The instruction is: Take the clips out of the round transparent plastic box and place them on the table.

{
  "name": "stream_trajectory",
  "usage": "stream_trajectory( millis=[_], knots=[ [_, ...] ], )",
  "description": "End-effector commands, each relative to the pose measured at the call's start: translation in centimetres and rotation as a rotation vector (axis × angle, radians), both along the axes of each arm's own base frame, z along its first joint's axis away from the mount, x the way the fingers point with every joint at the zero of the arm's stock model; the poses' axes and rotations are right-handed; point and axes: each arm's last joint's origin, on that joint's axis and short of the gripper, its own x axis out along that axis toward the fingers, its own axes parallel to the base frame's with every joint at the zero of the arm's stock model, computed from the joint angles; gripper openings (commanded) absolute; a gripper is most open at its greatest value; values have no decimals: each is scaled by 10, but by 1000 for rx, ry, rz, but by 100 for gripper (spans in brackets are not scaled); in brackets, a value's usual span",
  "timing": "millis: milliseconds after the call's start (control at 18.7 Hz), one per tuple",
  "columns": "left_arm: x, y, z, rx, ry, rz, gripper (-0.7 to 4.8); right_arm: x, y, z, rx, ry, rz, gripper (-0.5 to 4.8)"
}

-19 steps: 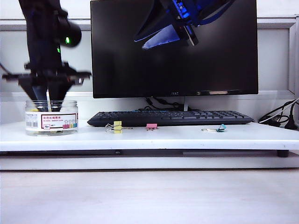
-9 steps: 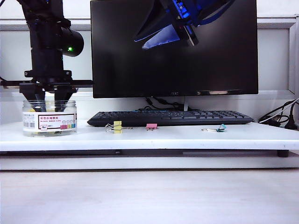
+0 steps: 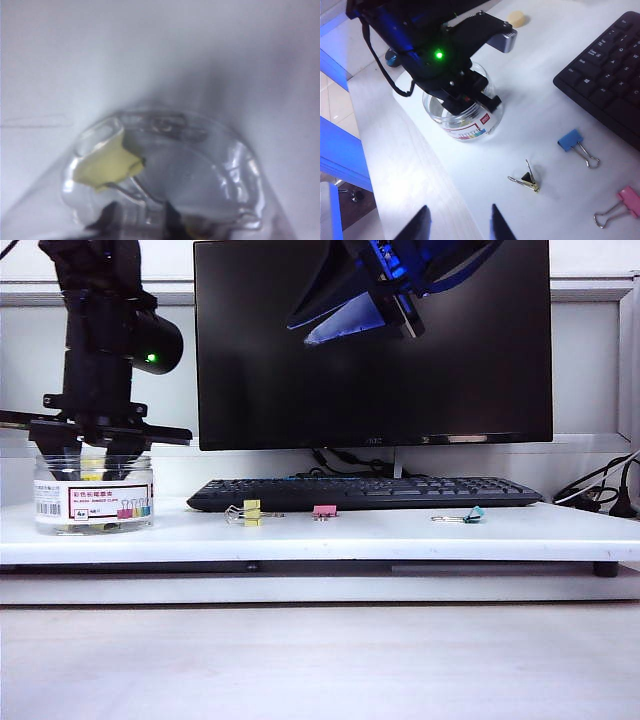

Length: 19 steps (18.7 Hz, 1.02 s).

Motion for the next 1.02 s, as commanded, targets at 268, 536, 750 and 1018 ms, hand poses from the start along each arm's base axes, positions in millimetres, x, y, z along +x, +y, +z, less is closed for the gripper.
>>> stream_trajectory(
  millis=[268, 536, 750, 1018],
  knots=[
    [6, -4, -15, -31, 19, 8, 121, -1, 1, 4, 13, -16, 7, 157],
    [10, -6, -17, -57, -6, -6, 79, -1, 1, 5, 26, -9, 29, 157],
    [12, -6, -17, -60, -29, -37, 8, -1, 1, 5, 25, -9, 29, 157],
    [14, -7, -17, -62, -52, -57, -6, -1, 1, 5, 25, -9, 29, 157]
  ],
)
